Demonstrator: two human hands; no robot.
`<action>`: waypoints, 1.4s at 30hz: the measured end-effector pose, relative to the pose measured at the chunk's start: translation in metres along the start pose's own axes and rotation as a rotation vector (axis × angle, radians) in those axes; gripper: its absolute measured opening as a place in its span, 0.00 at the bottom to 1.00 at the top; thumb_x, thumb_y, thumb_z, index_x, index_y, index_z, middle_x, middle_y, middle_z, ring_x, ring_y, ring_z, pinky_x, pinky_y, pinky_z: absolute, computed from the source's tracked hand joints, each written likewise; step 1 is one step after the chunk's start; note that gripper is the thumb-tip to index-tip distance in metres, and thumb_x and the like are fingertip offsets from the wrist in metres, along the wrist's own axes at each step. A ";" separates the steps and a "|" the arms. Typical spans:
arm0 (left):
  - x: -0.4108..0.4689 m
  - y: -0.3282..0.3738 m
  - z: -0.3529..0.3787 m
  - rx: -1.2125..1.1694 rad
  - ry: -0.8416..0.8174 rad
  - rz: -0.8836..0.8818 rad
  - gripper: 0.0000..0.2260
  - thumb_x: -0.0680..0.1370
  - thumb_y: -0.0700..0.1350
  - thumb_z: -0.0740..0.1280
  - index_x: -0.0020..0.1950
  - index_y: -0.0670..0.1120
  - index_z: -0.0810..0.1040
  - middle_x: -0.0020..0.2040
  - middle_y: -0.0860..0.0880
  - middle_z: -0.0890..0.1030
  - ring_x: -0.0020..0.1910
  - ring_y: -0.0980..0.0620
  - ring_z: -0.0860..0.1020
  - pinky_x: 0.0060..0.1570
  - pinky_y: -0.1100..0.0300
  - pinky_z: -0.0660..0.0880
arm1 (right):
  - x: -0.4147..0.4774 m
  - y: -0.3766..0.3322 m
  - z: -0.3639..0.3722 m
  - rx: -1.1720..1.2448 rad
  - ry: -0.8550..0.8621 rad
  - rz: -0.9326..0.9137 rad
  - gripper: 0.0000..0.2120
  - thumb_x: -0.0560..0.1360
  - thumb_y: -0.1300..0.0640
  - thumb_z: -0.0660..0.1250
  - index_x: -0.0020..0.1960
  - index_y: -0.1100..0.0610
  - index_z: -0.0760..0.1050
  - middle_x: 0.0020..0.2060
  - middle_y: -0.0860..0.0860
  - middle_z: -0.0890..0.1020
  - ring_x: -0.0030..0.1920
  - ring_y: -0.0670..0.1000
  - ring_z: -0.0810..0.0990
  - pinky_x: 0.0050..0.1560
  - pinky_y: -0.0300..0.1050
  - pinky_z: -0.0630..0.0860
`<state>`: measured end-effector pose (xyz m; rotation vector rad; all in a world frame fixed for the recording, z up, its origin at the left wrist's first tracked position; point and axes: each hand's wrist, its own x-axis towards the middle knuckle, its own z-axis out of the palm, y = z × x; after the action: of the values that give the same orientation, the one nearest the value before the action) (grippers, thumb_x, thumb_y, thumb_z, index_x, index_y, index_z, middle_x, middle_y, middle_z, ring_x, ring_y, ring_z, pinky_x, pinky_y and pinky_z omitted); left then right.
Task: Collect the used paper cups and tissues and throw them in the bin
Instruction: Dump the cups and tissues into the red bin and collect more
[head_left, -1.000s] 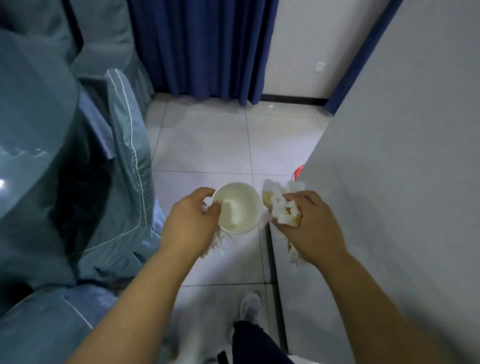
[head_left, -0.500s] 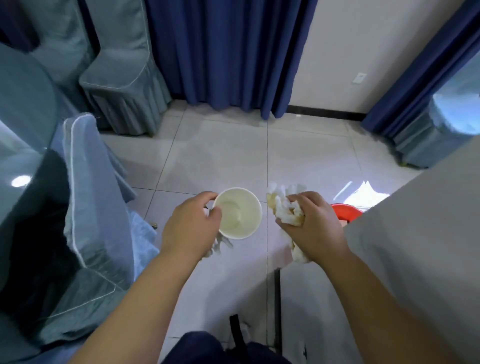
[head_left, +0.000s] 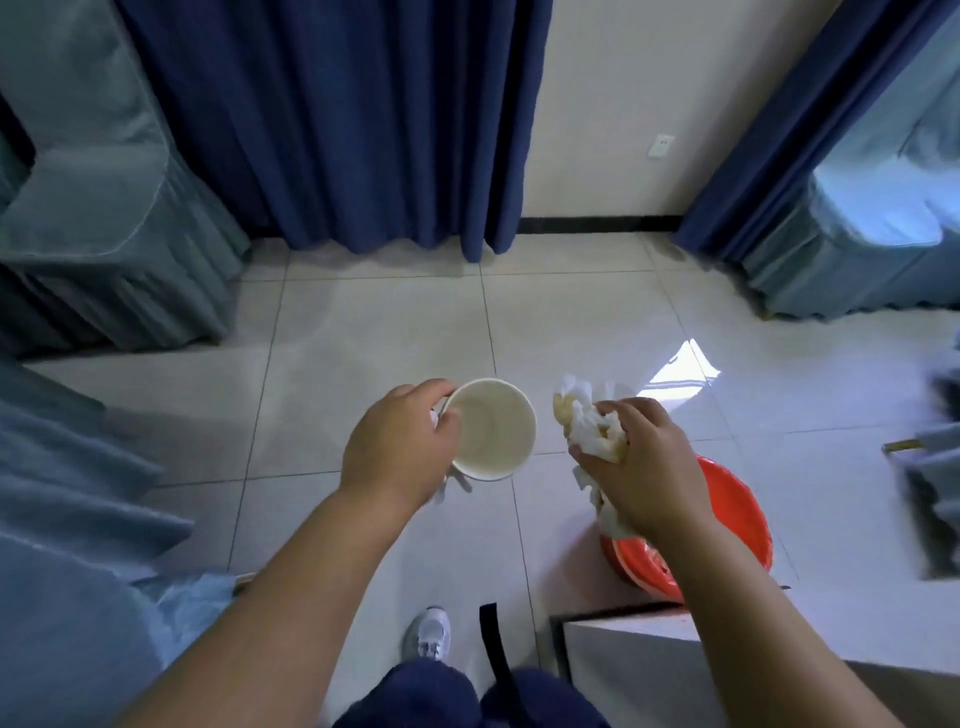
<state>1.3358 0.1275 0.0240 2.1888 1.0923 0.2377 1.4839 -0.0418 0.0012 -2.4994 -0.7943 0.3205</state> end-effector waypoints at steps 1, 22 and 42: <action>0.017 0.007 0.003 0.016 -0.016 0.026 0.14 0.78 0.46 0.60 0.61 0.55 0.77 0.54 0.50 0.77 0.47 0.50 0.73 0.43 0.58 0.71 | 0.012 0.002 -0.002 0.003 0.016 0.017 0.19 0.70 0.48 0.72 0.59 0.51 0.76 0.59 0.49 0.75 0.54 0.56 0.76 0.50 0.55 0.77; 0.222 0.192 0.244 0.252 -0.553 0.597 0.12 0.79 0.46 0.59 0.61 0.51 0.76 0.58 0.54 0.75 0.56 0.48 0.73 0.47 0.57 0.69 | 0.126 0.198 -0.026 0.128 0.274 0.774 0.21 0.71 0.49 0.72 0.61 0.55 0.75 0.59 0.52 0.75 0.57 0.56 0.74 0.52 0.46 0.71; 0.240 0.230 0.500 0.597 -1.176 0.841 0.11 0.80 0.50 0.61 0.60 0.51 0.75 0.53 0.51 0.77 0.44 0.50 0.78 0.43 0.54 0.79 | 0.116 0.340 0.076 0.297 0.208 1.401 0.26 0.72 0.45 0.68 0.68 0.48 0.68 0.65 0.47 0.69 0.63 0.56 0.68 0.58 0.51 0.73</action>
<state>1.8522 -0.0299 -0.2384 2.4949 -0.4867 -1.0224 1.7116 -0.1845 -0.2488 -2.3029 1.1059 0.5379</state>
